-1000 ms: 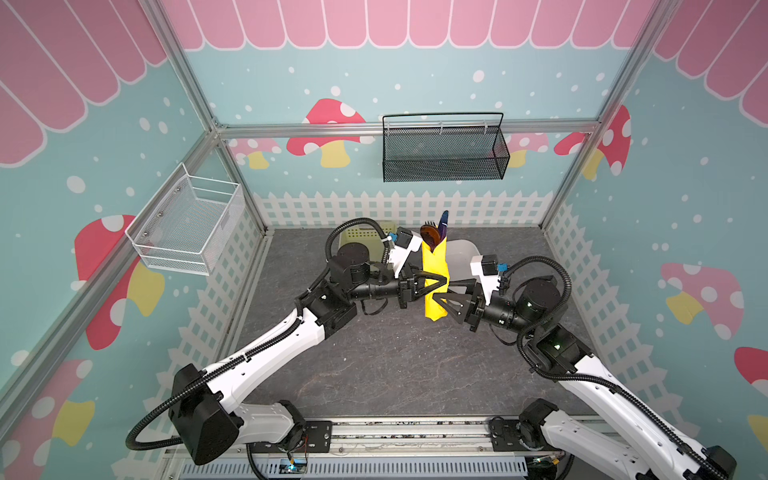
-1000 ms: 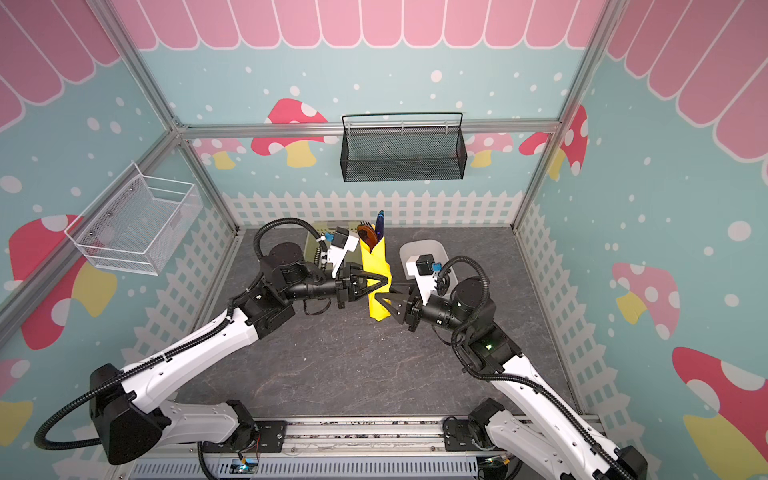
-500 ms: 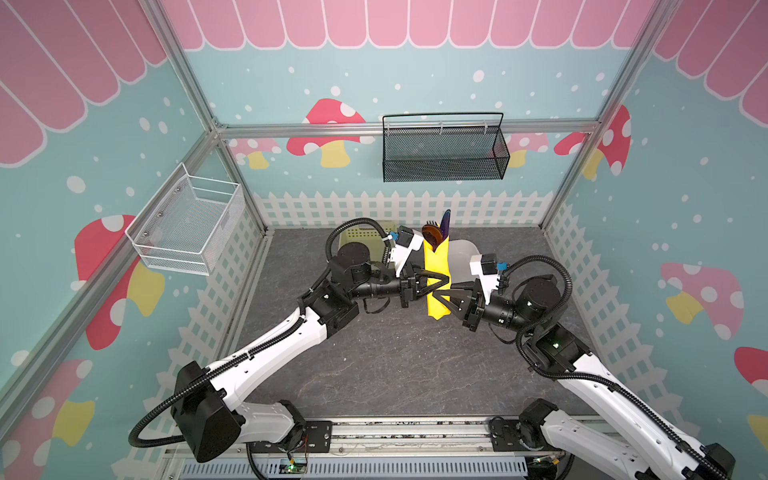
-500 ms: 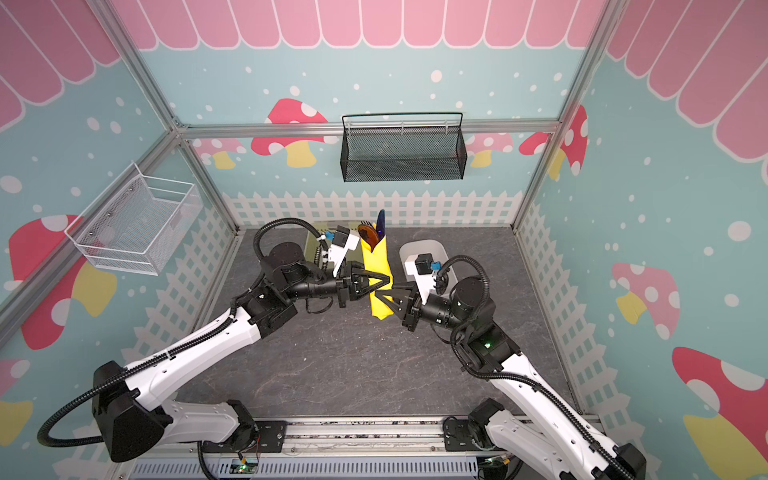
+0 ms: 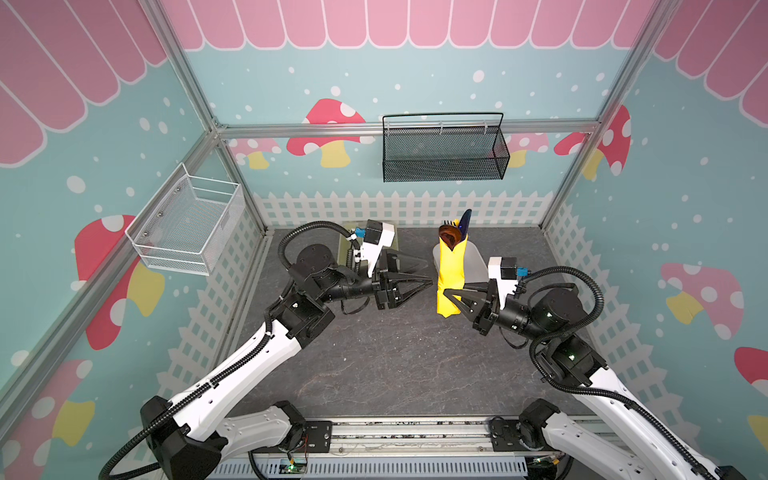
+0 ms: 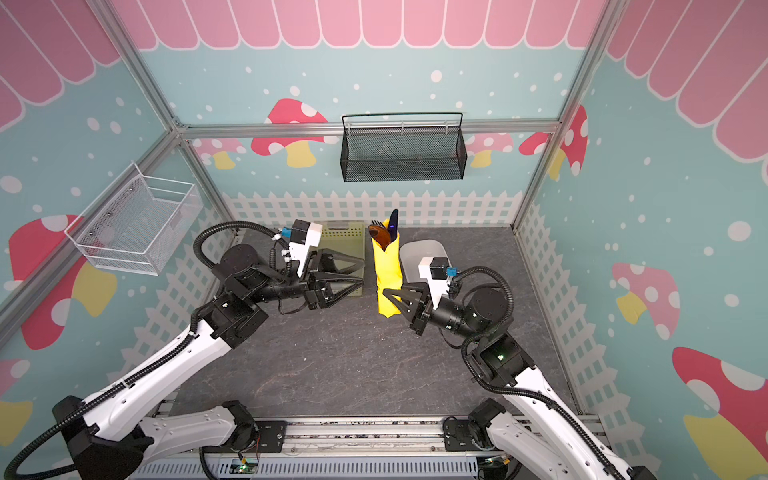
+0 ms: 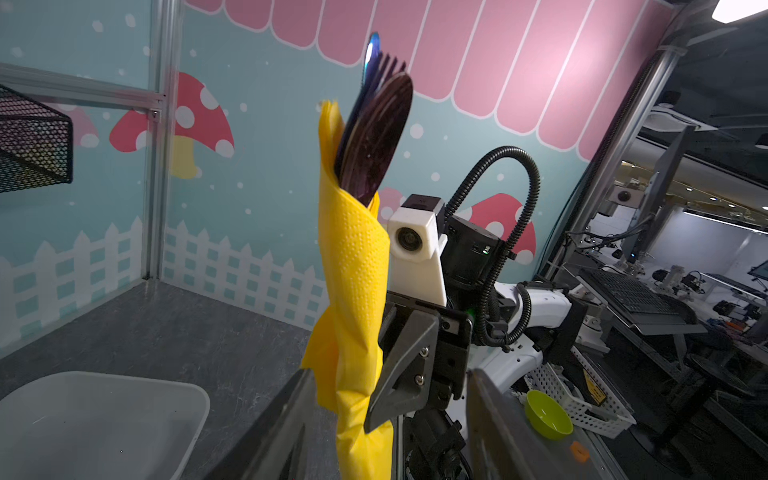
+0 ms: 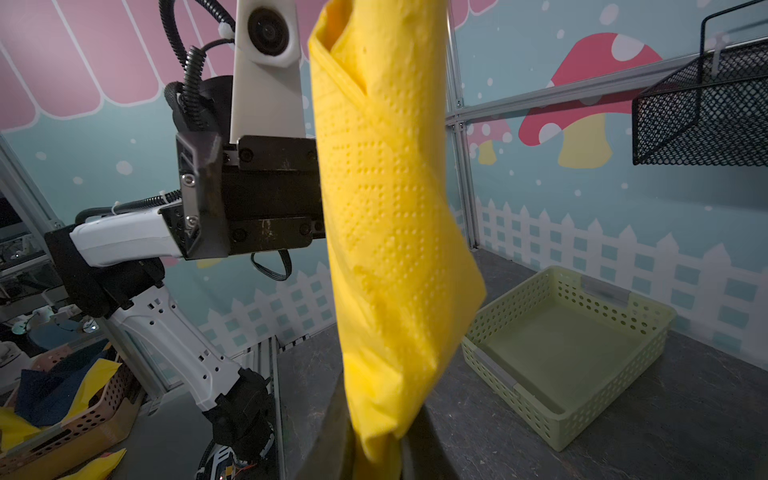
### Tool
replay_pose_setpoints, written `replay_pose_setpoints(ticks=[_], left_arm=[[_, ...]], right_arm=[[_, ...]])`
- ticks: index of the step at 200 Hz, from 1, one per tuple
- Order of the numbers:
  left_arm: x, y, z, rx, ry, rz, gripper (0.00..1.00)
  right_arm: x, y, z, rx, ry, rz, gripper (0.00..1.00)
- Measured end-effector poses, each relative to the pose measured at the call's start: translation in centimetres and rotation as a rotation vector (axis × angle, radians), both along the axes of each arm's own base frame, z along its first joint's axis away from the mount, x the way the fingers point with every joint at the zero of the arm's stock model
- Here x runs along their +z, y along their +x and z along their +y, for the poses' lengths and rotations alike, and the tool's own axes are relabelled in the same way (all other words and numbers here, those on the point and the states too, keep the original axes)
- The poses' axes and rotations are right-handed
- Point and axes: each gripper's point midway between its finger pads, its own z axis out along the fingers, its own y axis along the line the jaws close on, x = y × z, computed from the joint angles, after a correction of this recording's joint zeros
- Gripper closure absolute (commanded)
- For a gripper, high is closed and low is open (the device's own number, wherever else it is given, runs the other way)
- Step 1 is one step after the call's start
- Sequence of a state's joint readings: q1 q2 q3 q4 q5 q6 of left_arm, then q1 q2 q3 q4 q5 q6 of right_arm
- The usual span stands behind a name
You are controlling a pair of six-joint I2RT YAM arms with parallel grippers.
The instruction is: Place the utensils on the paper napkin and roll it up
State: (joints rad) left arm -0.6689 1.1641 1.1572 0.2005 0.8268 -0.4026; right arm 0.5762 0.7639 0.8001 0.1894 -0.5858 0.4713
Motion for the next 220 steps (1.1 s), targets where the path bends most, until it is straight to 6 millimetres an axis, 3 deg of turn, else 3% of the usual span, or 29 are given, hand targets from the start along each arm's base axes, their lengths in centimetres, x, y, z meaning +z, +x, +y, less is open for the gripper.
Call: replay_pose_setpoints(ticks=[48, 116, 160, 179, 220], left_arm=[[-0.9, -1.1, -1.3, -0.110, 0.023, -0.015, 0.28], [0.7, -5.1, -3.8, -0.302, 0.017, -0.121, 0.25], [0.7, -6.4, -4.5, -0.369, 0.021, -0.145, 0.28], [0.4, -6.5, -4.5, -0.378, 0.030, -0.141, 0.36], [-0.1, -6.2, -4.6, -0.357, 0.049, -0.143, 0.40]], right_arm=[[2.3, -2.5, 0.3, 0.119, 0.046, -0.115, 1.00], [2.3, -5.0, 1.4, 0.299, 0.033, -0.180, 1.00], [2.0, -5.2, 1.6, 0.329, 0.026, -0.173, 1.00], [2.1, -5.2, 1.6, 0.325, 0.027, -0.173, 1.00], [1.9, -5.0, 1.6, 0.316, 0.022, -0.166, 1.00]])
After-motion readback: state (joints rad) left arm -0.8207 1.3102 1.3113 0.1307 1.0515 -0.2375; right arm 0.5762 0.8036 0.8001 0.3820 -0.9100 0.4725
